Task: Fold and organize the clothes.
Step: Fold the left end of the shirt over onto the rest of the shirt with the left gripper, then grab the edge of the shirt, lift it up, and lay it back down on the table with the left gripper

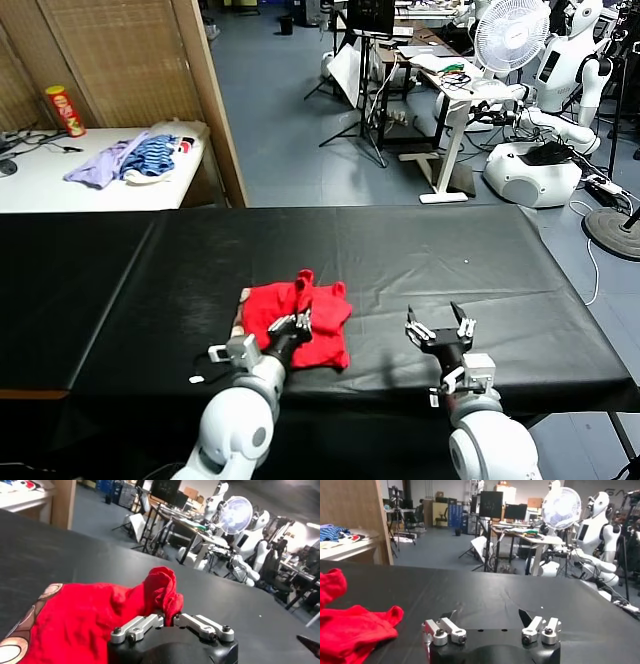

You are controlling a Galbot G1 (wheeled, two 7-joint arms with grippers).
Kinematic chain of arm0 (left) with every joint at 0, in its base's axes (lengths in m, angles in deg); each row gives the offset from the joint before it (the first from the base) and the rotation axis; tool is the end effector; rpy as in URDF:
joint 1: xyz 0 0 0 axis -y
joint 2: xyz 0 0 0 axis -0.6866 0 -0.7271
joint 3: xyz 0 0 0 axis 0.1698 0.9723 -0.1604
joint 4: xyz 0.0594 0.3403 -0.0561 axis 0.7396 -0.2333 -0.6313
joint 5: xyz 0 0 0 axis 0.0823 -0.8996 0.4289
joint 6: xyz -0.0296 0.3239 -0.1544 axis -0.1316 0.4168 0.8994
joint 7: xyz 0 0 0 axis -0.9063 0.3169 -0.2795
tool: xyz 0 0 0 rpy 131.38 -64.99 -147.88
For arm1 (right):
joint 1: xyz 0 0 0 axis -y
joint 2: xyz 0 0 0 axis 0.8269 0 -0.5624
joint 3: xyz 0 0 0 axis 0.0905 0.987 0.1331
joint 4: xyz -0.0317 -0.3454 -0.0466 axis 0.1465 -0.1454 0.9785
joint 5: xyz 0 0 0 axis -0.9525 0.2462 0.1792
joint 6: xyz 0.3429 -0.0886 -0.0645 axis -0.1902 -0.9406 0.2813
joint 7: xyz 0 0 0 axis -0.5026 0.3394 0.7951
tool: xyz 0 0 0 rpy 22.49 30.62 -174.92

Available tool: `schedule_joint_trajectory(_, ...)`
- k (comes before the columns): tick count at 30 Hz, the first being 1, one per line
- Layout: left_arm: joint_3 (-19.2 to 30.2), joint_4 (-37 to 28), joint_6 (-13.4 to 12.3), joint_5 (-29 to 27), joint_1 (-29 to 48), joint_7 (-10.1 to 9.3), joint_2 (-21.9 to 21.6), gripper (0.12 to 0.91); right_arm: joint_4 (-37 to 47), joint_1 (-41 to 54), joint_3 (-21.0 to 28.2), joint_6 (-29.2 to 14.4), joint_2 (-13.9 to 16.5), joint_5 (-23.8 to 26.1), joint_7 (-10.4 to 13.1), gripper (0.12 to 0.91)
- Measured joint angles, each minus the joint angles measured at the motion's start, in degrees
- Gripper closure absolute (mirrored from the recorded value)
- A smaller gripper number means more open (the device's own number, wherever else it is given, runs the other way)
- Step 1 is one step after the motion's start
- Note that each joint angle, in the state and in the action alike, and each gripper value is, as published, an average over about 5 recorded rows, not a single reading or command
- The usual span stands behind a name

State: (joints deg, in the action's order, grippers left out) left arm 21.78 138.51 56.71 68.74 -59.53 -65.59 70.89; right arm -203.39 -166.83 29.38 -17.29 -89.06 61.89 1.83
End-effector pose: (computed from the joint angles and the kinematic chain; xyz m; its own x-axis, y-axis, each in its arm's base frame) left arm 0.2522 -0.0856 -0.2593 -0.8986 0.2981 0.3219 0.1674 0.9111 -0.3766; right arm 0.2243 -0.0062 -0.2482 -0.9646 -0.0082 0.2636 -0.0301 0.9964 -0.0792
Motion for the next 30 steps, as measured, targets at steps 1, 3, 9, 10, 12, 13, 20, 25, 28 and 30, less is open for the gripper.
schedule_joint_trajectory(1, 0.3, -0.2, -0.1, -0.4, 0.0, 0.46, 0.2, 0.856, 0.2, 0.2, 0.1, -0.1, 0.1, 0.0, -0.1, 0.227)
schedule_joint_trajectory(3, 0.9, -0.8, -0.4, -0.6, 0.0, 1.45, 0.7, 0.855, 0.6, 0.5, 0.3, -0.2, 0.2, -0.1, -0.2, 0.227)
schedule_joint_trajectory(9, 1.3, -1.1, 0.9, 7.6, -0.1, 1.59, 3.0, 0.657, 2.3, 2.2, 1.5, -0.4, 0.7, -0.5, -0.8, 0.227)
schedule_joint_trajectory(10, 1.0, -0.7, 1.4, 10.1, -0.2, 1.07, 3.4, 0.59, 2.7, 2.6, 1.8, -0.4, 0.9, -0.8, -0.9, 0.227)
schedule_joint_trajectory(12, 0.3, 0.2, 1.5, 14.2, -0.2, 0.43, 3.9, 0.49, 3.5, 3.6, 2.7, -0.3, 1.2, -1.9, -1.2, 0.227)
schedule_joint_trajectory(13, -0.2, 0.7, 1.1, 15.5, -0.1, 0.38, 4.0, 0.423, 4.0, 4.2, 3.2, -0.3, 1.3, -2.7, -1.5, 0.227)
schedule_joint_trajectory(20, -5.7, 2.4, -3.1, 13.7, -0.6, 2.91, 0.1, 0.236, 8.0, 9.5, 8.8, -0.7, 1.7, -5.9, -4.1, 0.227)
schedule_joint_trajectory(25, -10.9, 0.4, -5.7, 8.4, -2.0, 5.56, -4.3, 0.232, 12.2, 12.5, 13.4, -0.6, 1.3, -0.3, -4.0, 0.227)
schedule_joint_trajectory(28, -12.7, -1.1, -6.0, 7.1, -2.8, 5.93, -5.1, 0.232, 14.6, 12.8, 14.6, -1.1, 1.1, 8.0, -3.2, 0.227)
schedule_joint_trajectory(30, -13.2, -2.0, -6.2, 6.0, -3.1, 6.3, -5.2, 0.232, 16.5, 13.2, 15.0, -3.0, 0.7, 15.3, -2.3, 0.227)
